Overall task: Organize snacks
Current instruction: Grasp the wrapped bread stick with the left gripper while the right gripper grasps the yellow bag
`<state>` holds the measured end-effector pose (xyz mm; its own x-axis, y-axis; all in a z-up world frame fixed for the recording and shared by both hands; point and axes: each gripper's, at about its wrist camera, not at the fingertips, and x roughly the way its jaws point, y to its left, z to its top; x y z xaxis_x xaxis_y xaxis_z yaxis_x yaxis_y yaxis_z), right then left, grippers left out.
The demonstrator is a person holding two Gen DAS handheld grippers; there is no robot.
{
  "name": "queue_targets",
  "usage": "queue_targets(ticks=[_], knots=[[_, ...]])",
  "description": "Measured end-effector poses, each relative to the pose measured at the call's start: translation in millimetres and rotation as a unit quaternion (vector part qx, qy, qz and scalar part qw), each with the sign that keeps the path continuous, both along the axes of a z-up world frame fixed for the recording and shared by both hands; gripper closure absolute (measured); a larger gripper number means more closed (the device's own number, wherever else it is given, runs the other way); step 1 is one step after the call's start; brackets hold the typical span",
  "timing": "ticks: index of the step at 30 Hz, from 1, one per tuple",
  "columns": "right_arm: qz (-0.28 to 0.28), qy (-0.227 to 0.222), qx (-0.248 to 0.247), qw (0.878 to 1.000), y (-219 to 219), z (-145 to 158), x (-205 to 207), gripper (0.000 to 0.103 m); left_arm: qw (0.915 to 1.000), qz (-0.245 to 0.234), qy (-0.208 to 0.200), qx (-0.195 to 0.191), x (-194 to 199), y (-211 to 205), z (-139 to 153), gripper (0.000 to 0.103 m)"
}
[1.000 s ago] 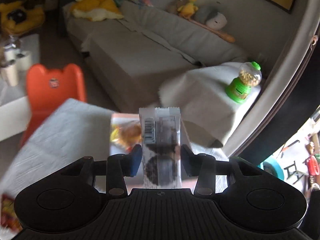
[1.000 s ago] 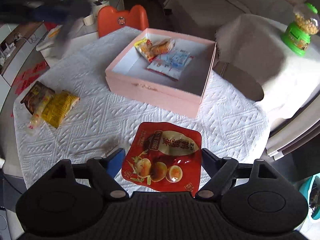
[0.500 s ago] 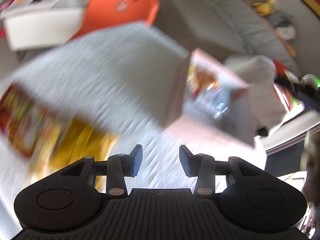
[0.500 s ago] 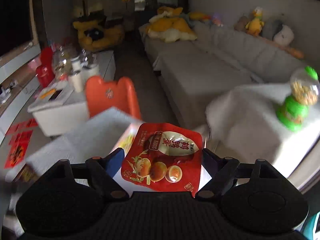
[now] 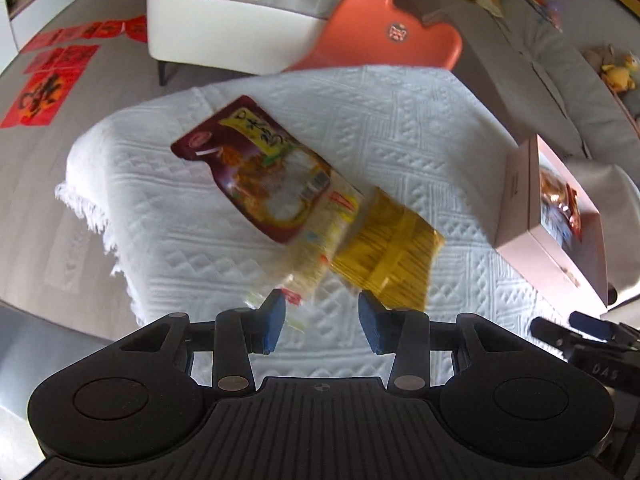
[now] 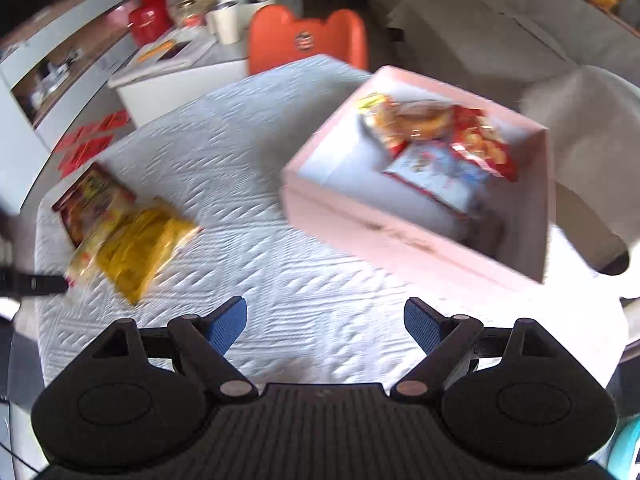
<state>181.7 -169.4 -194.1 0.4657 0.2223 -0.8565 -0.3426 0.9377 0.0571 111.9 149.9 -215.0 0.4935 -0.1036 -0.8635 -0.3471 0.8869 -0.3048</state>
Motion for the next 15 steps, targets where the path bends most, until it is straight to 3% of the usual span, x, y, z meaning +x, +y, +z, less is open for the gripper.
queue_targets(ticks=[3, 7, 11, 13, 15], knots=[[0.026, 0.012, 0.023, 0.999, 26, -3, -1, 0.016, 0.9998, -0.018, -0.008, 0.007, 12, 6, 0, 0.058], [0.048, 0.027, 0.062, 0.997, 55, 0, 14, 0.016, 0.9948, -0.081, 0.011, 0.061, 50, -5, -14, 0.058], [0.068, -0.002, 0.039, 0.997, 82, 9, 15, 0.016, 0.9885, -0.136, 0.030, 0.059, 73, -13, -38, 0.059], [0.073, -0.012, 0.020, 0.997, 89, 11, 12, 0.016, 0.9869, -0.149, 0.021, 0.059, 69, -14, -37, 0.070], [0.077, -0.018, -0.007, 0.997, 97, 9, 12, 0.016, 0.9891, -0.144, 0.022, 0.025, 56, -9, -36, 0.071]])
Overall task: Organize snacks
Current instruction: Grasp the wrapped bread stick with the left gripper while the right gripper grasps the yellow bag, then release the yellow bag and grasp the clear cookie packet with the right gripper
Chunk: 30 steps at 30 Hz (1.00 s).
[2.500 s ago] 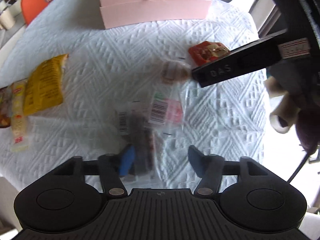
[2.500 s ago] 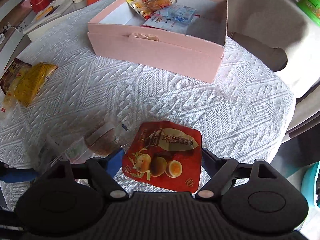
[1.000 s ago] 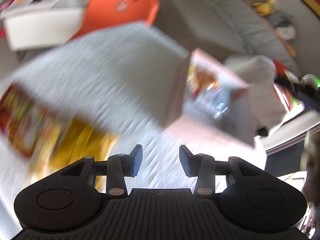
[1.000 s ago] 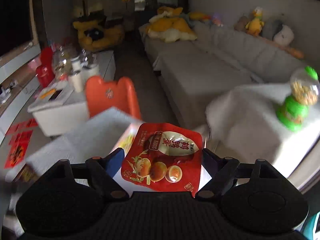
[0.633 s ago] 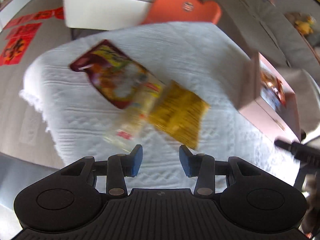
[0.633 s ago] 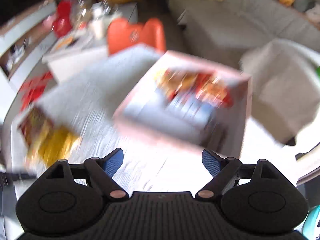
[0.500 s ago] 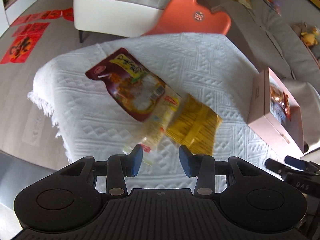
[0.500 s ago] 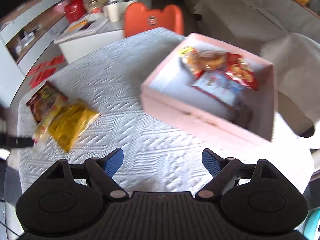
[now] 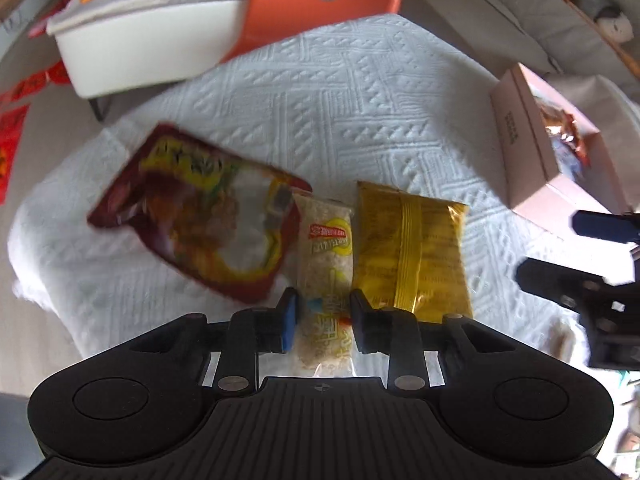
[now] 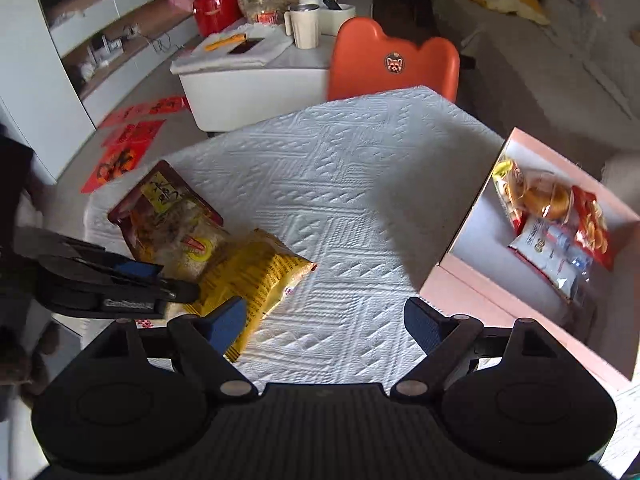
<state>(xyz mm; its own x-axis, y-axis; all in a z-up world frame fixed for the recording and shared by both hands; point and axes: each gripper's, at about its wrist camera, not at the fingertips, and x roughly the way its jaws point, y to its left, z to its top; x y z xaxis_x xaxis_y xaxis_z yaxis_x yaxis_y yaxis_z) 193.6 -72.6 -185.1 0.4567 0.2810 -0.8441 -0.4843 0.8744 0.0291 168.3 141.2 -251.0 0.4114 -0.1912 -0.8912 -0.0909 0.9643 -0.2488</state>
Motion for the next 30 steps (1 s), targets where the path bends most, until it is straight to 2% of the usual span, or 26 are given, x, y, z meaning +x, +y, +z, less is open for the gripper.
queue_targets(ticks=[3, 9, 10, 13, 15, 17, 19, 22, 24, 27, 30], knots=[[-0.002, 0.008, -0.020, 1.000, 9, -7, 2, 0.016, 0.9988, 0.013, 0.017, -0.043, -25, 6, -4, 0.071], [-0.042, 0.063, 0.022, 0.997, 46, -21, 27, 0.016, 0.9967, 0.011, 0.029, -0.075, -57, 5, -5, 0.071], [-0.040, 0.066, 0.014, 0.997, 57, -26, 33, 0.016, 0.9967, 0.010, 0.031, -0.075, -58, 5, -5, 0.071], [-0.032, 0.056, -0.047, 0.997, 87, -49, 47, 0.018, 0.9964, 0.006, 0.042, -0.073, -53, 4, -5, 0.071], [-0.025, 0.050, -0.076, 0.996, 89, -58, 48, 0.020, 0.9965, 0.000, 0.045, -0.070, -51, 2, -4, 0.071], [-0.027, 0.050, -0.073, 0.996, 75, -58, 38, 0.021, 0.9967, -0.007, 0.044, -0.068, -48, 1, -6, 0.070], [-0.033, 0.045, -0.091, 0.994, 55, -61, 21, 0.019, 0.9967, -0.011, 0.043, -0.068, -46, 1, -6, 0.070], [-0.048, 0.001, -0.115, 0.992, 18, -55, -18, 0.019, 0.9966, -0.015, 0.046, -0.066, -44, -1, -7, 0.070], [-0.071, -0.021, -0.101, 0.992, -9, -45, -47, 0.018, 0.9964, -0.019, 0.047, -0.068, -41, -2, -7, 0.070], [-0.115, 0.006, -0.092, 0.989, -42, -45, -76, 0.018, 0.9964, -0.030, 0.046, -0.066, -36, -5, -8, 0.070], [-0.182, 0.037, -0.087, 0.979, -67, -54, -95, 0.018, 0.9969, -0.039, 0.043, -0.053, -31, -14, -7, 0.070]])
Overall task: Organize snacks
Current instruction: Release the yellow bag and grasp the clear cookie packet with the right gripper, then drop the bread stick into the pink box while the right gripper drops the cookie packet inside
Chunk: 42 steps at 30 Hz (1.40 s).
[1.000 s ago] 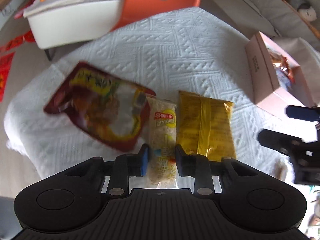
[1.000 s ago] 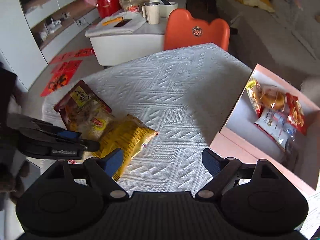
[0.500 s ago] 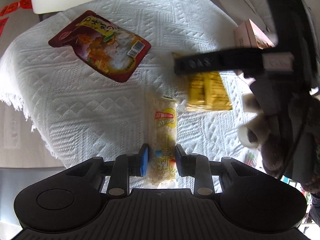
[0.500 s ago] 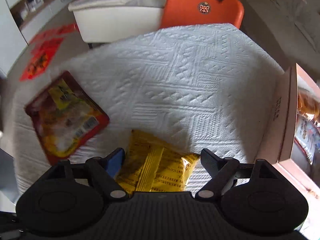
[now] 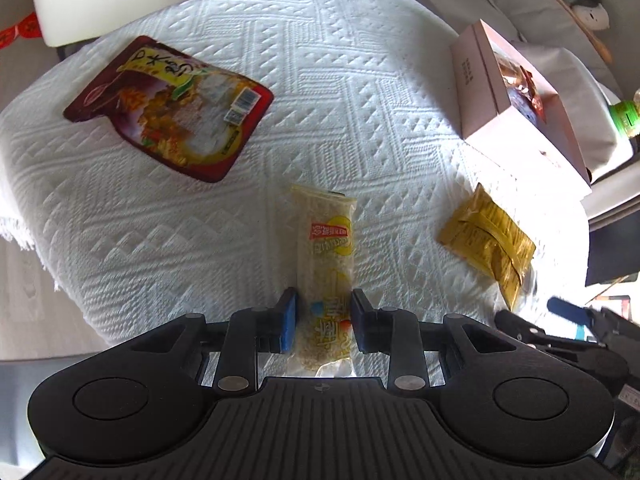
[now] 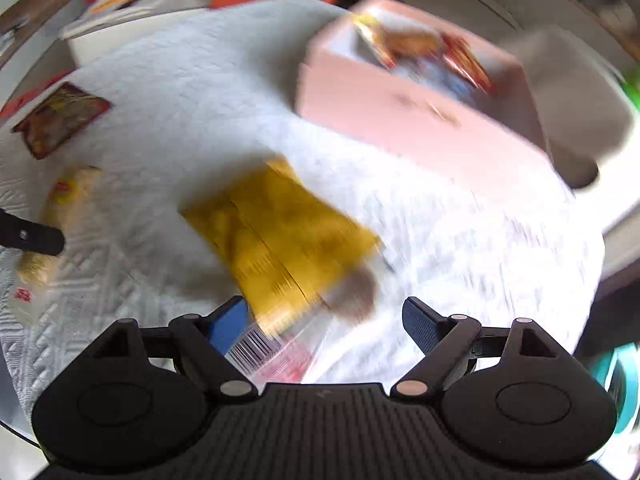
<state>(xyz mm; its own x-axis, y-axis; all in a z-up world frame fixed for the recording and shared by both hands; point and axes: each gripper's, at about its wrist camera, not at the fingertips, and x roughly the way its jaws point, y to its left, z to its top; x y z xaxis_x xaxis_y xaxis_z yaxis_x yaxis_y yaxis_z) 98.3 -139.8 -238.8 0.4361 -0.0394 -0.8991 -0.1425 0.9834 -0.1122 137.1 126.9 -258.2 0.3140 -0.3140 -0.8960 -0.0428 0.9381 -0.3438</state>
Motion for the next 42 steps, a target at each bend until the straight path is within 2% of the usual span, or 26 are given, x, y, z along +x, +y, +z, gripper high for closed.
queue_targets(ticks=[4, 8, 11, 12, 13, 15, 16, 18, 21, 29, 31, 33, 36, 38, 40, 41, 42], knots=[[-0.059, 0.000, 0.037, 0.998, -15, -7, -11, 0.018, 0.9996, -0.011, -0.006, 0.027, 4, -14, 2, 0.069], [-0.055, -0.019, 0.041, 0.997, -13, -8, -2, 0.018, 0.9988, 0.005, -0.009, 0.048, 2, -23, 3, 0.069], [-0.052, -0.029, 0.031, 0.998, -13, -9, 14, 0.025, 0.9982, 0.026, -0.008, 0.053, 0, -24, 3, 0.069], [-0.051, -0.024, 0.041, 0.998, -16, -7, 19, 0.035, 0.9980, 0.030, -0.007, 0.055, 0, -25, 3, 0.069], [-0.047, -0.017, 0.056, 0.997, -17, -6, 22, 0.051, 0.9978, 0.030, -0.006, 0.058, 0, -26, 3, 0.069], [-0.023, -0.005, 0.054, 0.998, -15, -1, 22, 0.063, 0.9970, 0.022, 0.000, 0.075, 3, -32, 4, 0.069], [-0.010, 0.000, 0.051, 0.999, -14, 1, 21, 0.065, 0.9963, 0.018, 0.006, 0.083, 4, -35, 5, 0.070], [0.004, 0.008, 0.057, 0.998, -15, 8, 13, 0.065, 0.9951, 0.013, 0.022, 0.095, 4, -43, 9, 0.071], [0.015, 0.014, 0.072, 0.997, -22, 22, 0, 0.065, 0.9965, 0.003, 0.027, 0.079, -3, -60, 17, 0.071], [0.026, 0.013, 0.087, 0.996, -57, 60, -12, 0.065, 0.9986, -0.044, -0.004, 0.031, -16, -123, 60, 0.071], [0.027, 0.004, 0.089, 0.996, -66, 71, -11, 0.065, 0.9986, -0.046, -0.018, 0.017, -12, -135, 76, 0.071], [0.025, -0.010, 0.097, 0.995, -79, 86, -9, 0.065, 0.9967, -0.050, -0.064, -0.002, -3, -146, 108, 0.071], [0.012, -0.031, 0.113, 0.993, -97, 105, -6, 0.065, 0.9854, -0.056, -0.161, -0.006, 25, -161, 163, 0.071], [0.003, -0.041, 0.123, 0.991, -108, 113, -2, 0.065, 0.9758, -0.050, -0.212, -0.020, 56, -167, 191, 0.070], [-0.003, -0.048, 0.129, 0.990, -115, 117, 2, 0.065, 0.9711, -0.052, -0.228, -0.050, 91, -173, 197, 0.070], [-0.005, -0.050, 0.132, 0.990, -118, 119, 3, 0.065, 0.9710, -0.057, -0.223, -0.067, 109, -177, 190, 0.068], [-0.005, -0.052, 0.135, 0.989, -122, 120, 4, 0.065, 0.9754, -0.053, -0.201, -0.073, 125, -179, 180, 0.067]])
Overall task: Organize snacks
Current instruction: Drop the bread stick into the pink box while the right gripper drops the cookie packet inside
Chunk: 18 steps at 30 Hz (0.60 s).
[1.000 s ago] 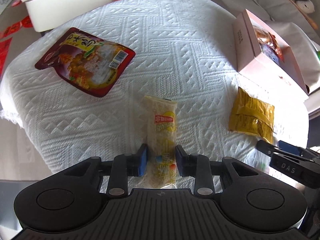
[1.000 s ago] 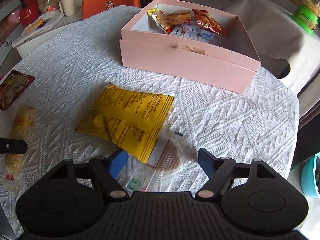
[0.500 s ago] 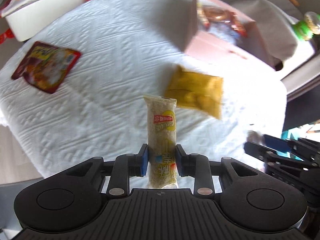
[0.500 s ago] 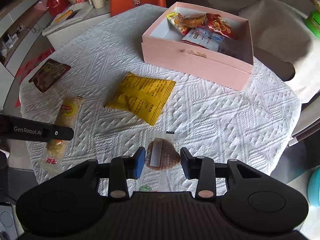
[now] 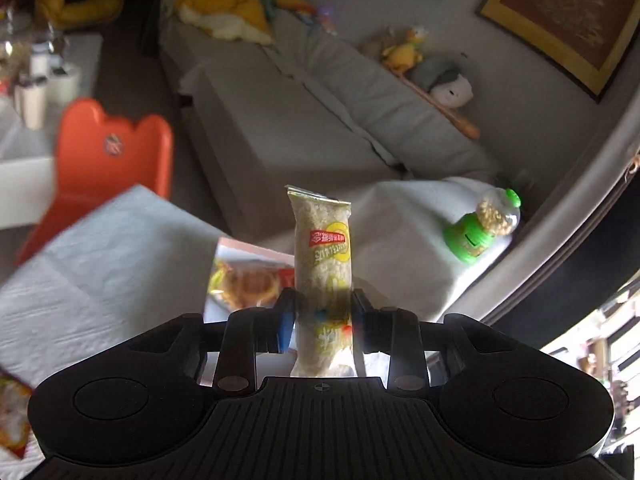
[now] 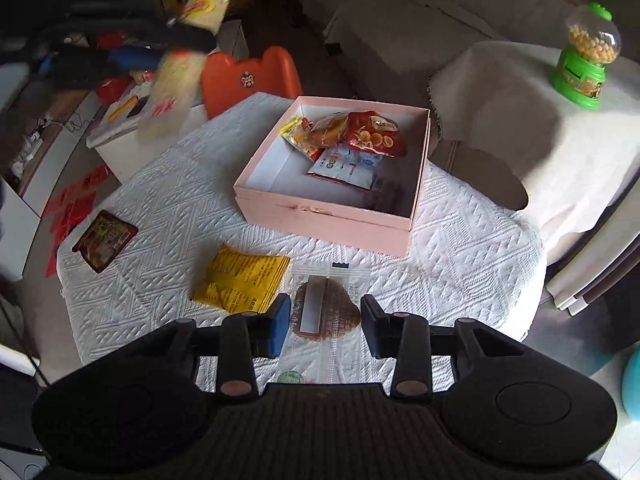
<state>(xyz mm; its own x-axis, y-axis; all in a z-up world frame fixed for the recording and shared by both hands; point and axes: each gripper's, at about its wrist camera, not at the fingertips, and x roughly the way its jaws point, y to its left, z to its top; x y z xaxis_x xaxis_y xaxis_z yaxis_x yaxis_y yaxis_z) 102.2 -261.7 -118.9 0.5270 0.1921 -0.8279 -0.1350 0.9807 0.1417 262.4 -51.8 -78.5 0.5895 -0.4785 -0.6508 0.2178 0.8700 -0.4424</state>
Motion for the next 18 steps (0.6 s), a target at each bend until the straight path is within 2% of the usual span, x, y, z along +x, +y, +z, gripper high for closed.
queue_targets(ticks=[2, 4, 6, 8, 11, 14, 17, 18], knots=[[0.002, -0.001, 0.002, 1.000, -5, -1, 0, 0.065, 0.9988, 0.033, 0.035, -0.007, 14, 2, -20, 0.068], [0.001, 0.000, -0.002, 1.000, -10, -4, -1, 0.065, 0.9970, 0.073, 0.022, -0.014, 1, 12, -32, 0.068], [-0.005, 0.002, -0.003, 1.000, -17, -8, -1, 0.065, 0.9943, 0.103, 0.029, 0.006, -19, 20, -50, 0.068], [-0.015, 0.011, 0.000, 1.000, -23, -13, 1, 0.065, 0.9915, 0.103, 0.075, 0.026, -34, 25, -74, 0.068], [-0.017, 0.003, -0.001, 1.000, -26, -12, 12, 0.065, 0.9837, 0.090, 0.152, 0.035, -65, 36, -109, 0.068], [-0.015, -0.036, 0.027, 0.999, -28, 13, 41, 0.065, 0.9762, 0.095, 0.192, 0.032, -98, 49, -129, 0.068], [-0.029, -0.082, 0.053, 0.995, -26, 49, 94, 0.064, 0.9689, 0.118, 0.217, 0.020, -126, 67, -139, 0.068], [-0.035, -0.082, 0.062, 0.994, -26, 55, 110, 0.059, 0.9661, 0.128, 0.224, 0.015, -133, 75, -142, 0.068]])
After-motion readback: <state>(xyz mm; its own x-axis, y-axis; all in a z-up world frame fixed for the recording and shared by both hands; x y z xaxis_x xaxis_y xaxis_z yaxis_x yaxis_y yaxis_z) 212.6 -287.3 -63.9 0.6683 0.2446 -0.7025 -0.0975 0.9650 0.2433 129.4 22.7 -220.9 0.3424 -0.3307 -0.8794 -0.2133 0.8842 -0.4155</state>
